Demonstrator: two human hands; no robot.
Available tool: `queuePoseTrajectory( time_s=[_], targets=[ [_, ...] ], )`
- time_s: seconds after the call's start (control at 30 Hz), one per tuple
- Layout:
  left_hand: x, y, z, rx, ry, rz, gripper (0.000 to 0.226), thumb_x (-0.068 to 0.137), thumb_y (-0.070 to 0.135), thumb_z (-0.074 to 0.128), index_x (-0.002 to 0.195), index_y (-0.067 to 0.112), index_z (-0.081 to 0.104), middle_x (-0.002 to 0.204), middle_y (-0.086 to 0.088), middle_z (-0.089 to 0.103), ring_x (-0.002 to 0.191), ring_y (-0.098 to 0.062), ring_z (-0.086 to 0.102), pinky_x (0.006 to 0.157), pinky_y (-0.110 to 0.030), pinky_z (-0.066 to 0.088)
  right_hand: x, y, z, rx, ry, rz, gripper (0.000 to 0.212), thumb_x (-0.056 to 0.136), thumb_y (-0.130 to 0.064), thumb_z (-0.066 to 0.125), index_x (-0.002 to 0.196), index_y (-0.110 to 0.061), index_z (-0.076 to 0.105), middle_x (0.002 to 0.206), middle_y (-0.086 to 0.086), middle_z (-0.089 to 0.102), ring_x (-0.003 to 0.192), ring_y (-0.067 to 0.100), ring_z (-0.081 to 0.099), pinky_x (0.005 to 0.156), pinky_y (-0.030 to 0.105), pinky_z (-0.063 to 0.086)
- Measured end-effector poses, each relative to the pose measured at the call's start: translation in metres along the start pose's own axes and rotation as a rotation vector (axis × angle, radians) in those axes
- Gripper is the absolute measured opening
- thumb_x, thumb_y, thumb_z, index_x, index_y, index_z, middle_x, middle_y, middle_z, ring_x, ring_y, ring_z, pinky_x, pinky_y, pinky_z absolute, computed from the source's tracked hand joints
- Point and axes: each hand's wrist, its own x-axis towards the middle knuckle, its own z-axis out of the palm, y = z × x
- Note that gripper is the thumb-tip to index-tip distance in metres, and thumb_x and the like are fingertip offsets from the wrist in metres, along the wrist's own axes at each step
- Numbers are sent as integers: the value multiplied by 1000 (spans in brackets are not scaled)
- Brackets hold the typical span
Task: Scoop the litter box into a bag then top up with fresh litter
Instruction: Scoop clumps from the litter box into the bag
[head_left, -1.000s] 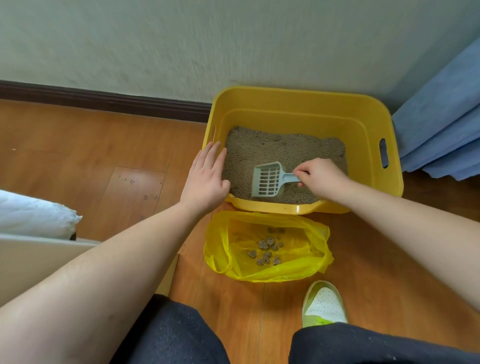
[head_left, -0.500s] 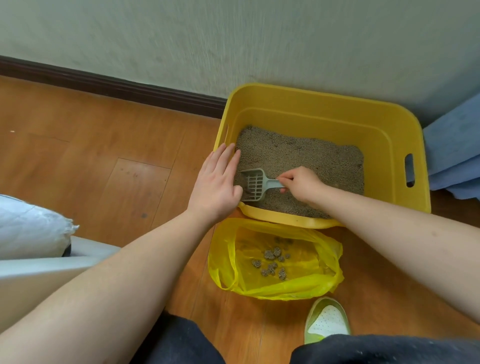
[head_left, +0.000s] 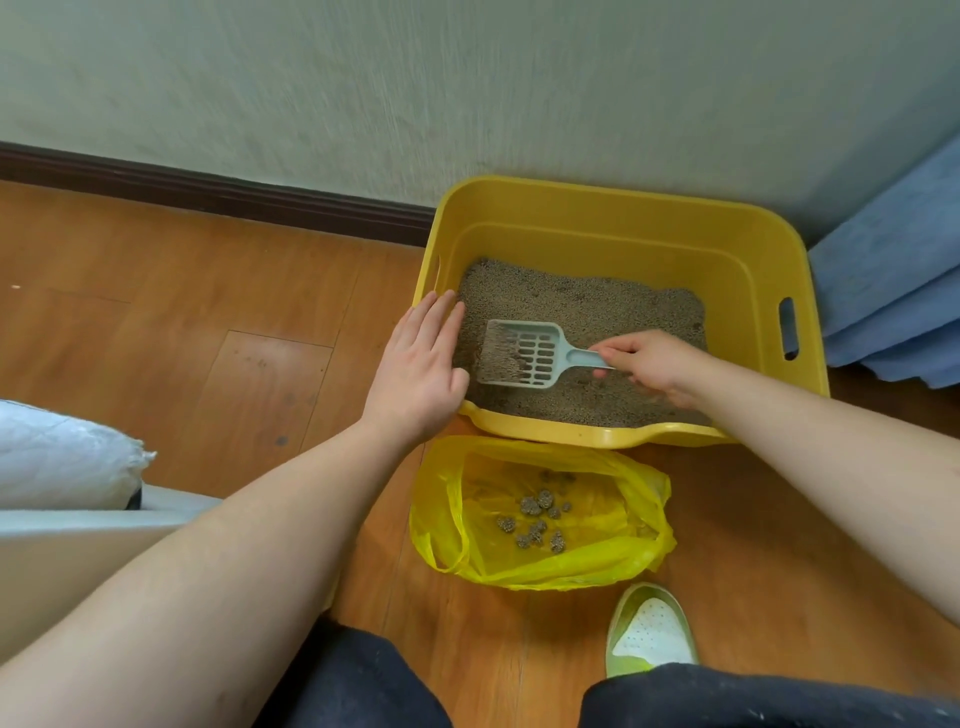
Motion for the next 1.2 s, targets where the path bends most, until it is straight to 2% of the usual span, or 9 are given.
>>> queuePoseTrajectory(
  time_s=[0.33,0.43,0.53,0.73,0.93,1.07,1.13,1.2],
  targets=[
    [0,-1,1,27,-17,3,71,86,30,30,153,8,24,162,-10,17,150,-22,8,122,-35,2,-48,37,-52,14,147,-18,24,99,-22,50,117,-20,66,85,-2,71,57,9,36,53,23,29],
    [0,-2,1,37,-25,-3,71,87,31,29,154,8,23,163,-9,16,150,-22,7,122,-35,1,-60,40,-58,20,183,-39,25,99,-22,50,119,-19,65,86,-1,71,55,7,36,49,18,30],
    [0,-1,0,38,-28,-3,71,87,31,28,154,8,22,163,-9,15,150,-22,6,121,-35,0,-72,42,-62,5,195,-66,24,99,-23,49,117,-24,65,88,-2,72,56,4,41,53,19,29],
    [-1,0,-2,41,-47,-1,71,89,33,25,155,9,20,163,-9,12,150,-21,4,122,-35,0,-83,46,-65,58,182,-66,25,99,-24,51,119,-21,65,87,1,73,48,10,28,41,23,22],
    [-2,0,-7,54,-82,-6,71,89,34,23,155,9,16,164,-9,10,151,-22,2,121,-34,-2,-95,46,-64,77,186,-110,26,99,-24,50,120,-20,65,86,1,73,47,12,28,44,25,22],
    [-1,0,-6,70,-92,-3,70,90,34,24,156,9,15,164,-9,9,151,-22,1,121,-35,-2,-108,45,-54,18,122,-190,23,98,-24,51,114,-26,68,81,-2,74,42,5,32,40,17,25],
    [-1,0,-6,73,-94,-3,68,93,32,28,156,9,15,164,-9,8,151,-22,1,122,-36,-1,-118,44,-45,-85,70,-227,21,98,-24,52,108,-32,69,79,-6,73,41,1,40,41,11,28],
    [-1,0,-5,74,-94,-4,68,93,31,29,156,10,15,164,-9,8,151,-21,1,122,-36,-1,-128,44,-36,-218,37,-295,20,97,-23,53,104,-36,67,76,-13,71,54,-6,52,49,9,34]
  ],
)
